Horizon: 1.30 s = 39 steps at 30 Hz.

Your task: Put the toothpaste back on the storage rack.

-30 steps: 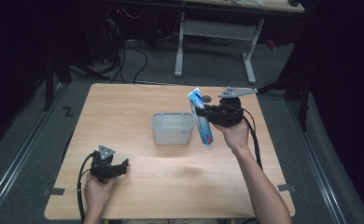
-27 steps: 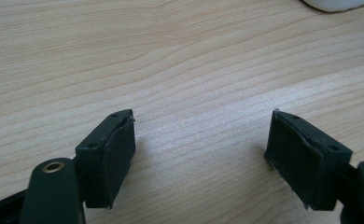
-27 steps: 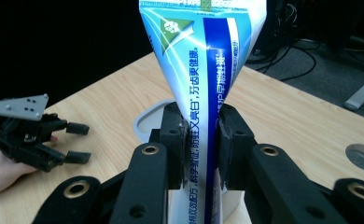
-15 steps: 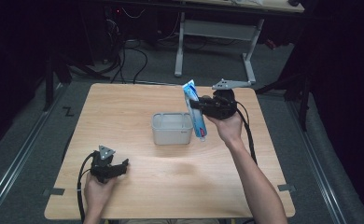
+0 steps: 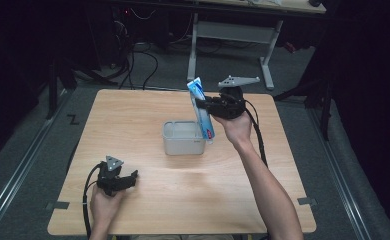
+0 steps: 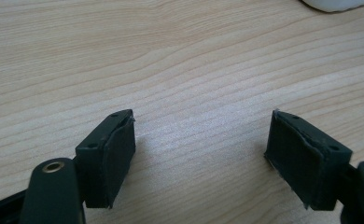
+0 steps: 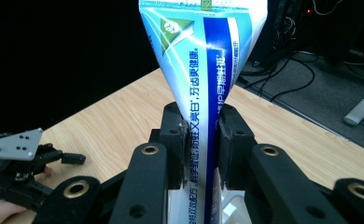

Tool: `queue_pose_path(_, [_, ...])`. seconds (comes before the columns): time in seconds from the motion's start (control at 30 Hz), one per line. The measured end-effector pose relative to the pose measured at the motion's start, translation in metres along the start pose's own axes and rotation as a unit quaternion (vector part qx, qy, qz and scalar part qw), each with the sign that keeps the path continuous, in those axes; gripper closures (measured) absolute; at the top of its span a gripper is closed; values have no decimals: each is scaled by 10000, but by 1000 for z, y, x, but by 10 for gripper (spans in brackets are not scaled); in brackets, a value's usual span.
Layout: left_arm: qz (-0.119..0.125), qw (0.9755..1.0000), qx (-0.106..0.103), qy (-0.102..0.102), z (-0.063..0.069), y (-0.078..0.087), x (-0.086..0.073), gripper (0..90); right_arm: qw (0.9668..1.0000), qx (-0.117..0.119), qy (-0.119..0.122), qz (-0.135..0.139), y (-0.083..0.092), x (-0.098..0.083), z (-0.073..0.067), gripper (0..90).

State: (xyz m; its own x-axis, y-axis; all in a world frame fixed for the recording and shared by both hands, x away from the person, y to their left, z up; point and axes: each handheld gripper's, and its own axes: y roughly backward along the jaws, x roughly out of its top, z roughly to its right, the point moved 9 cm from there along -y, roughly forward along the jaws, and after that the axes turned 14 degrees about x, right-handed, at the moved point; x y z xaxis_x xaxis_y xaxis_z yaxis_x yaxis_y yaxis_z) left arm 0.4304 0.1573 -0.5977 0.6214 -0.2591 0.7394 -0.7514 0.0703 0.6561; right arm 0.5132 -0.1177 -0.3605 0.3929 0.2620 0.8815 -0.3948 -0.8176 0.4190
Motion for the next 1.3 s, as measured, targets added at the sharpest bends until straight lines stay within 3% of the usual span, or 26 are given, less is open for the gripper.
queue_pose_path(0.53, [-4,10000,-6,-6,0,0,0,242,9997,-107,-109,168,-21,15,9,748])
queue_pose_path(1.03, [1,10000,3,-5,0,0,0,244,9996,-228,-85,137,-46,25,13,745])
queue_pose_path(1.3, [-2,10000,-7,-18,0,0,0,245,9994,-336,-12,-4,-61,19,16,742])
